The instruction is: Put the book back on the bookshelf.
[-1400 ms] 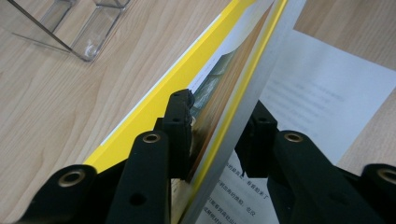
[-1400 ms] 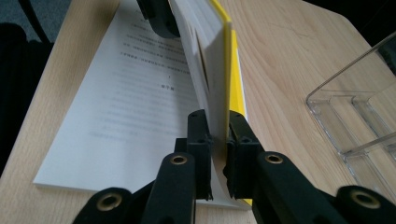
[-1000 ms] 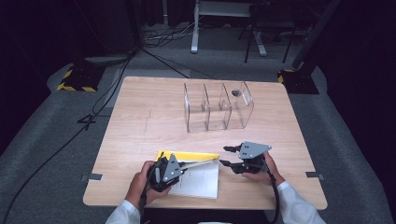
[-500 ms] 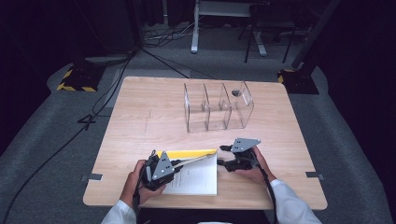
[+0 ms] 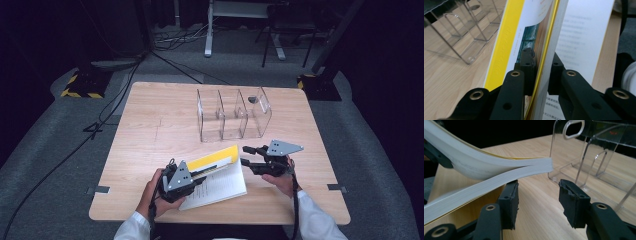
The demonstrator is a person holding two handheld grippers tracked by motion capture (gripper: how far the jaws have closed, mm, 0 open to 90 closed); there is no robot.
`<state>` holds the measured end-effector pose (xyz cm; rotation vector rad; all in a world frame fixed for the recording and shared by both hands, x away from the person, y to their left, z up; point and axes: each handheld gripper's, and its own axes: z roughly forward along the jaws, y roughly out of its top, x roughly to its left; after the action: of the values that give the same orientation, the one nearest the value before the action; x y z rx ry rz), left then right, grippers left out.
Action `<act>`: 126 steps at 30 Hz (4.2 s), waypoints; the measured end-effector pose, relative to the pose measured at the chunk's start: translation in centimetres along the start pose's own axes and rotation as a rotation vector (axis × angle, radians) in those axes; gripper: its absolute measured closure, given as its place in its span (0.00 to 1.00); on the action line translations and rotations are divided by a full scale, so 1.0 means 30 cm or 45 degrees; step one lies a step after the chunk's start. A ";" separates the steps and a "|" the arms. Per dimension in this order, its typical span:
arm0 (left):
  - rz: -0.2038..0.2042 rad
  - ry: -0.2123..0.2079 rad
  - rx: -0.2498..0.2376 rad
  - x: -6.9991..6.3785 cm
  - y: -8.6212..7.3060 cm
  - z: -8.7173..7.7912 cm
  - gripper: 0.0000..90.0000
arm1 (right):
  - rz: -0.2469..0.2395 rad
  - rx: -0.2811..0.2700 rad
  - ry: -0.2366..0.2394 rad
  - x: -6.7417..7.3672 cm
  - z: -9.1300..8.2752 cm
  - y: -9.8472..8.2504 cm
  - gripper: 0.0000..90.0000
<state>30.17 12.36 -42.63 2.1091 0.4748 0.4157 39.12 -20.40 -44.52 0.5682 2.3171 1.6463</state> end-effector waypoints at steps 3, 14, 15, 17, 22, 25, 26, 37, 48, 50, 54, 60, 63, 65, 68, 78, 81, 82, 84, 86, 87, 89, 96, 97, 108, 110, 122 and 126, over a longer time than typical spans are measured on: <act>-0.007 -0.007 -0.022 0.004 0.007 0.006 0.88 | -0.033 -0.023 -0.003 0.009 -0.006 0.031 0.56; -0.036 -0.103 -0.140 0.026 0.010 0.047 0.86 | -0.083 -0.122 -0.001 0.031 -0.043 0.106 0.56; -0.036 -0.126 -0.158 0.030 0.011 0.055 0.86 | -0.083 -0.122 -0.001 0.031 -0.043 0.106 0.56; -0.040 -0.142 -0.176 0.028 0.019 0.078 0.84 | -0.100 -0.120 -0.009 0.026 -0.051 0.128 0.57; -0.018 -0.152 -0.219 0.031 0.045 0.108 0.83 | -0.144 -0.104 -0.057 0.020 -0.074 0.171 0.58; -0.032 -0.174 -0.255 0.036 0.057 0.126 0.83 | -0.148 -0.128 -0.049 0.022 -0.093 0.189 0.58; -0.037 -0.176 -0.262 0.037 0.063 0.135 0.83 | -0.153 -0.129 -0.053 0.022 -0.096 0.193 0.58; -0.095 -0.192 -0.344 0.055 0.101 0.205 0.83 | -0.243 -0.047 -0.092 0.049 -0.143 0.208 0.45; -0.089 -0.159 -0.295 0.038 0.042 0.120 0.85 | -0.248 -0.085 -0.069 0.093 -0.096 0.188 0.41; -0.084 -0.143 -0.270 0.029 0.026 0.100 0.85 | -0.252 -0.072 -0.060 0.110 -0.067 0.177 0.41; -0.085 -0.135 -0.238 0.016 -0.006 0.063 0.83 | -0.264 -0.059 -0.032 0.136 -0.033 0.166 0.40; -0.114 -0.162 -0.223 0.009 -0.049 0.007 0.71 | -0.322 -0.017 -0.023 0.206 0.030 0.146 0.40; -0.123 -0.161 -0.213 0.005 -0.062 -0.020 0.63 | -0.347 0.007 -0.033 0.224 0.046 0.140 0.41; -0.136 -0.178 -0.199 0.003 -0.068 -0.024 0.52 | -0.360 0.018 -0.040 0.235 0.055 0.137 0.41; -0.118 -0.167 -0.165 -0.015 -0.073 -0.026 0.39 | -0.361 0.013 -0.048 0.243 0.061 0.134 0.40; -0.121 -0.147 -0.149 -0.095 -0.048 0.016 0.21 | -0.345 0.005 -0.079 0.263 0.084 0.131 0.43; -0.144 -0.092 -0.154 -0.105 -0.041 0.025 0.20 | -0.339 0.006 -0.088 0.270 0.094 0.134 0.43; -0.154 -0.076 -0.154 -0.105 -0.041 0.026 0.21 | -0.340 0.005 -0.088 0.272 0.098 0.135 0.43; -0.164 -0.042 -0.156 -0.103 -0.043 0.026 0.26 | -0.329 0.006 -0.092 0.274 0.104 0.136 0.42; -0.178 -0.012 -0.153 -0.100 -0.044 0.027 0.30 | -0.306 0.009 -0.090 0.273 0.112 0.138 0.41; -0.173 0.016 -0.144 -0.101 -0.044 0.028 0.33 | -0.297 0.005 -0.089 0.273 0.115 0.138 0.41; -0.164 0.036 -0.137 -0.101 -0.044 0.027 0.41 | -0.290 0.008 -0.085 0.272 0.118 0.138 0.40; -0.131 0.091 -0.119 -0.085 -0.060 -0.001 0.68 | -0.283 0.039 -0.109 0.263 0.124 0.134 0.40; -0.129 0.094 -0.111 -0.078 -0.064 -0.010 0.71 | -0.284 0.041 -0.118 0.261 0.123 0.133 0.40; 0.030 -0.050 -0.074 -0.046 -0.081 -0.058 0.83 | -0.237 0.014 -0.062 0.183 0.045 0.112 0.28; 0.051 -0.062 -0.067 -0.045 -0.080 -0.062 0.83 | -0.237 0.019 0.043 0.172 0.037 0.108 0.31; 0.066 -0.031 -0.065 -0.016 -0.102 -0.088 0.78 | -0.286 0.020 0.276 0.165 0.024 0.084 0.60; 0.020 -0.037 -0.084 0.004 -0.107 -0.081 0.73 | -0.304 0.016 0.318 0.165 0.004 0.078 0.70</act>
<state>28.57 15.81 -44.02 2.0532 0.4228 0.4042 35.15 -17.42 -42.22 0.0840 2.4531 1.6698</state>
